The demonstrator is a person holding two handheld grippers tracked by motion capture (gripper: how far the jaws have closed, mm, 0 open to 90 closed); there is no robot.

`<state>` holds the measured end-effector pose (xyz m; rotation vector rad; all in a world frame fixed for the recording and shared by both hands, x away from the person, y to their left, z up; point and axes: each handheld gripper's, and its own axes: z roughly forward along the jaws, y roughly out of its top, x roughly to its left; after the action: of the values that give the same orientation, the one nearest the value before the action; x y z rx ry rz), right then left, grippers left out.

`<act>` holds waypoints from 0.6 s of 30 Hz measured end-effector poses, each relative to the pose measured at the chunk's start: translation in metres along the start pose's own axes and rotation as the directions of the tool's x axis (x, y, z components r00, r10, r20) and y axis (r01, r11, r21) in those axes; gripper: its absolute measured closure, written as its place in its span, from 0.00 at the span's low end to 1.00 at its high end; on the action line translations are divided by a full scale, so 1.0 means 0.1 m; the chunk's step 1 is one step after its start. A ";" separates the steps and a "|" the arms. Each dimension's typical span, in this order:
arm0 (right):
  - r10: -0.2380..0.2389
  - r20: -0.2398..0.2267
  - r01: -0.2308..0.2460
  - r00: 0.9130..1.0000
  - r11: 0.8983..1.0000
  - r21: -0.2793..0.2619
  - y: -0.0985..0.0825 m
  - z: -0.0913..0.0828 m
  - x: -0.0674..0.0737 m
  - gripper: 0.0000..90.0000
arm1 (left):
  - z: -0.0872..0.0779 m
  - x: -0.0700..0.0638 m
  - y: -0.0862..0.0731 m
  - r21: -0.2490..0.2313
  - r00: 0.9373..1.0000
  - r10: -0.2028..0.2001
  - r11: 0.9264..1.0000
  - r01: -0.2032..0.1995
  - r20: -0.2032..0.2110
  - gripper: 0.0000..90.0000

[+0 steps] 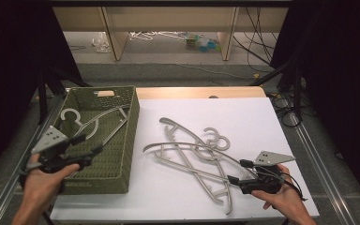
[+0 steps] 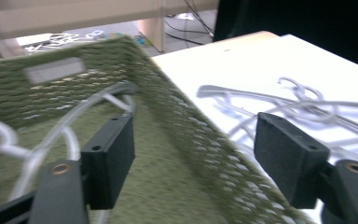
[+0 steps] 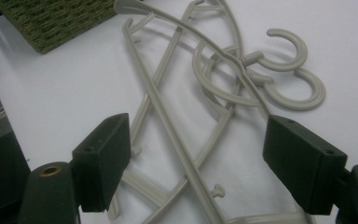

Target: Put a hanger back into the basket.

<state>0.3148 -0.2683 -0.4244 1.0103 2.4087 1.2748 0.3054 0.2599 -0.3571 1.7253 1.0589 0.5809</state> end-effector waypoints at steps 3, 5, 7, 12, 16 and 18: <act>0.009 0.005 -0.009 1.000 1.000 -0.005 0.00 0.00 -0.01 0.27 | 0.07 -0.19 -0.06 -0.027 0.996 -0.037 0.999 0.039 0.079 0.29; 0.005 0.000 -0.005 1.000 1.000 -0.007 0.00 0.02 -0.02 0.27 | 0.13 -0.33 -0.09 -0.021 0.991 -0.047 0.998 0.051 0.129 0.26; 0.004 0.010 -0.004 1.000 1.000 -0.027 0.00 0.03 -0.02 0.26 | 0.21 -0.54 -0.15 -0.016 0.988 0.018 1.000 -0.015 0.153 0.25; -0.004 -0.001 0.004 1.000 0.999 -0.034 -0.01 0.04 -0.02 0.25 | 0.28 -0.70 -0.28 -0.021 0.987 0.011 1.000 -0.008 0.158 0.22; -0.005 0.004 0.005 1.000 0.999 -0.033 -0.01 0.04 -0.02 0.24 | 0.38 -0.83 -0.43 -0.004 0.976 0.038 0.999 -0.038 0.215 0.19; -0.009 0.007 0.009 1.000 0.999 -0.036 -0.01 0.04 -0.01 0.24 | 0.43 -0.87 -0.48 -0.004 0.973 0.038 0.999 -0.038 0.227 0.19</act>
<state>0.3173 -0.2672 -0.4280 0.9917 2.3737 1.3047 0.2762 0.1706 -0.4100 1.7676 0.8660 0.3951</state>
